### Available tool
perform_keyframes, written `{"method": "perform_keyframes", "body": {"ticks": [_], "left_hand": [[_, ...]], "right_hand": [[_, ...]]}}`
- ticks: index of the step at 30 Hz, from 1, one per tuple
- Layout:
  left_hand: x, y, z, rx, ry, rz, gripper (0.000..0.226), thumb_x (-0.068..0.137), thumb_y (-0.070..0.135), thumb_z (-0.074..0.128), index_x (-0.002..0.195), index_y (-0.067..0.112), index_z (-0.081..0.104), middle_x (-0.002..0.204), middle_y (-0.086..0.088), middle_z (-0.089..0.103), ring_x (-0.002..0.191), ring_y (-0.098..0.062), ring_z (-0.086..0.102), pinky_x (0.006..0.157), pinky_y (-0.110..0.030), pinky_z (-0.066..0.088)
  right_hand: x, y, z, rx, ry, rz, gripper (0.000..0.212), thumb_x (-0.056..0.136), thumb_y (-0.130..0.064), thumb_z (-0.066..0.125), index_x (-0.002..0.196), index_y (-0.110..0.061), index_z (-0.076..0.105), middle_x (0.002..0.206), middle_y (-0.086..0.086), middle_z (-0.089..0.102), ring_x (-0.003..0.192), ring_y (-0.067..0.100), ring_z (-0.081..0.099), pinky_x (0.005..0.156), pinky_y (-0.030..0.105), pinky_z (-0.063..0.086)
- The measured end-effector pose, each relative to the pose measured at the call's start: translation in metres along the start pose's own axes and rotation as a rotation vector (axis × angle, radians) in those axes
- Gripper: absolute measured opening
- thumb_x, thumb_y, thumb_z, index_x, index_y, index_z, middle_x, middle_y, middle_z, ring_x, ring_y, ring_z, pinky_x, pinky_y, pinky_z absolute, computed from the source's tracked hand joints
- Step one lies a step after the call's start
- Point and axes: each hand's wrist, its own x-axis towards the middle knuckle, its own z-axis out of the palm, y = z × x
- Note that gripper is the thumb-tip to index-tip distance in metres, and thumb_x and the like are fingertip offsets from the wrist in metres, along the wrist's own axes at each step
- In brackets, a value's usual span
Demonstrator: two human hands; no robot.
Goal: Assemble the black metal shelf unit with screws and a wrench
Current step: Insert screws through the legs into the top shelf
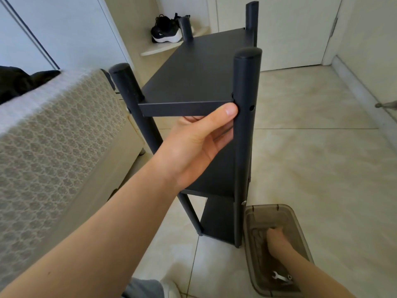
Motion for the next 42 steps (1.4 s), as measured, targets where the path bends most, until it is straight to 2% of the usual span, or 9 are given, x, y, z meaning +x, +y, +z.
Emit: {"method": "perform_keyframes", "body": {"ticks": [4,9,11,17,21,25,29,34,42], "left_hand": [[0.0,0.0,0.0,-0.003,-0.014,0.008,0.019,0.08,0.019,0.072,0.097,0.021,0.08,0.108,-0.002,0.075,0.11,-0.019,0.069,0.102,-0.037,0.053],[-0.001,0.0,0.0,-0.002,-0.034,0.01,0.016,0.082,0.019,0.07,0.092,0.026,0.08,0.104,0.003,0.076,0.107,-0.015,0.069,0.102,-0.034,0.052],[-0.001,0.0,0.0,-0.001,-0.041,0.01,0.016,0.083,0.02,0.07,0.091,0.026,0.081,0.104,0.004,0.076,0.107,-0.014,0.069,0.101,-0.033,0.052],[0.0,0.0,0.0,-0.025,-0.068,0.004,0.017,0.085,0.018,0.068,0.093,0.025,0.08,0.104,0.004,0.076,0.104,-0.012,0.07,0.093,-0.029,0.054],[0.001,-0.001,0.0,-0.025,-0.062,0.005,0.017,0.084,0.018,0.069,0.095,0.024,0.08,0.106,0.002,0.076,0.107,-0.015,0.069,0.096,-0.031,0.054],[0.001,0.0,-0.001,-0.025,-0.053,0.008,0.018,0.083,0.017,0.07,0.097,0.023,0.08,0.108,-0.001,0.075,0.108,-0.018,0.07,0.094,-0.032,0.055],[0.001,0.001,-0.001,-0.031,-0.033,-0.01,0.019,0.087,0.011,0.073,0.105,0.016,0.075,0.111,-0.006,0.074,0.111,-0.022,0.069,0.097,-0.037,0.055],[0.0,0.005,0.001,-0.034,-0.022,-0.03,0.021,0.078,0.015,0.076,0.098,0.016,0.075,0.105,-0.005,0.076,0.104,-0.019,0.072,0.095,-0.036,0.057],[-0.005,0.008,0.005,-0.046,-0.019,-0.047,0.017,0.079,0.013,0.076,0.094,0.022,0.081,0.11,-0.006,0.075,0.11,-0.021,0.071,0.097,-0.035,0.056]], "right_hand": [[-0.008,-0.007,-0.01,0.096,-0.021,0.049,0.031,0.102,-0.008,0.035,0.129,-0.001,0.05,0.135,0.021,0.047,0.107,0.028,0.055,0.094,0.034,0.045],[-0.008,-0.01,-0.02,0.091,-0.028,0.035,0.051,0.105,-0.012,0.033,0.153,-0.005,0.017,0.147,0.018,0.038,0.127,0.029,0.05,0.105,0.038,0.044],[-0.007,-0.008,-0.019,0.085,-0.014,0.02,0.052,0.105,-0.014,0.033,0.153,-0.006,0.015,0.147,0.017,0.039,0.127,0.028,0.049,0.105,0.037,0.044],[-0.01,-0.009,-0.02,-0.004,0.01,-0.046,0.029,0.105,-0.014,0.033,0.131,-0.011,0.045,0.13,0.011,0.053,0.112,0.021,0.056,0.098,0.033,0.047],[-0.012,-0.009,-0.021,0.018,0.037,-0.042,0.025,0.106,-0.015,0.029,0.124,-0.012,0.046,0.124,0.01,0.056,0.106,0.02,0.057,0.092,0.031,0.049],[-0.014,-0.015,-0.027,-0.004,-0.01,-0.027,0.015,0.104,-0.012,0.034,0.099,-0.018,0.047,0.115,0.008,0.06,0.097,0.019,0.059,0.083,0.028,0.048],[-0.017,-0.023,-0.042,-0.028,-0.029,-0.022,0.008,0.1,-0.01,0.046,0.099,-0.017,0.049,0.112,0.007,0.061,0.086,0.018,0.054,0.073,0.026,0.044],[-0.03,-0.043,-0.087,-0.065,-0.067,-0.083,0.026,0.093,-0.021,0.06,0.118,-0.015,0.058,0.118,0.004,0.062,0.105,0.023,0.061,0.08,0.028,0.047],[-0.09,-0.088,-0.218,-0.022,-0.093,-0.323,0.013,0.082,-0.016,0.074,0.093,-0.011,0.07,0.077,0.003,0.067,0.07,0.016,0.068,0.056,0.02,0.05]]}}
